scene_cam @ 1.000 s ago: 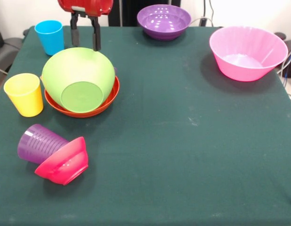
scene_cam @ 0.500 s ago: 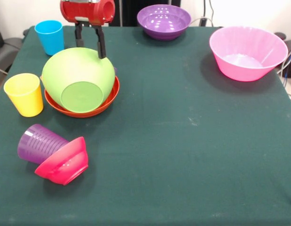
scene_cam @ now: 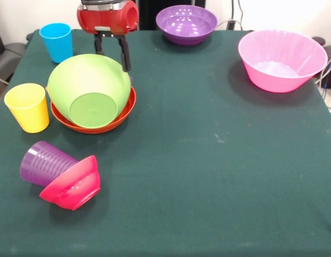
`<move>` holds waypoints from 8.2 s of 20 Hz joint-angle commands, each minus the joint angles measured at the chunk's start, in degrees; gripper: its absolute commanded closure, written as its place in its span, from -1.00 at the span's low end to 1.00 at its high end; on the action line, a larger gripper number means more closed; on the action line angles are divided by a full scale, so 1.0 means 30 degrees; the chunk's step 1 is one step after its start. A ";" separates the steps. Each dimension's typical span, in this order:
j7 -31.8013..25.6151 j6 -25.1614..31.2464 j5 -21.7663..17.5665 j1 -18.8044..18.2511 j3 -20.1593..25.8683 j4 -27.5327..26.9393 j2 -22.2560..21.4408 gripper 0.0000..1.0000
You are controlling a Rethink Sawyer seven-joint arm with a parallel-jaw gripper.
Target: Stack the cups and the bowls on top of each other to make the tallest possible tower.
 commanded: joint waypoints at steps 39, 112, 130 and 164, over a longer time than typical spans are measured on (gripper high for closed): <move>-0.2615 0.4651 -0.1437 -0.0891 0.2854 -0.2864 -0.0041 -1.00; -0.1564 0.5162 -0.2290 0.0699 0.2438 -0.6953 0.2101 -1.00; -0.0934 0.8363 -0.0762 0.1593 0.1948 -0.5891 -0.1343 -1.00; -0.1118 1.0113 -0.1050 0.2382 0.1901 -0.9185 0.0508 -1.00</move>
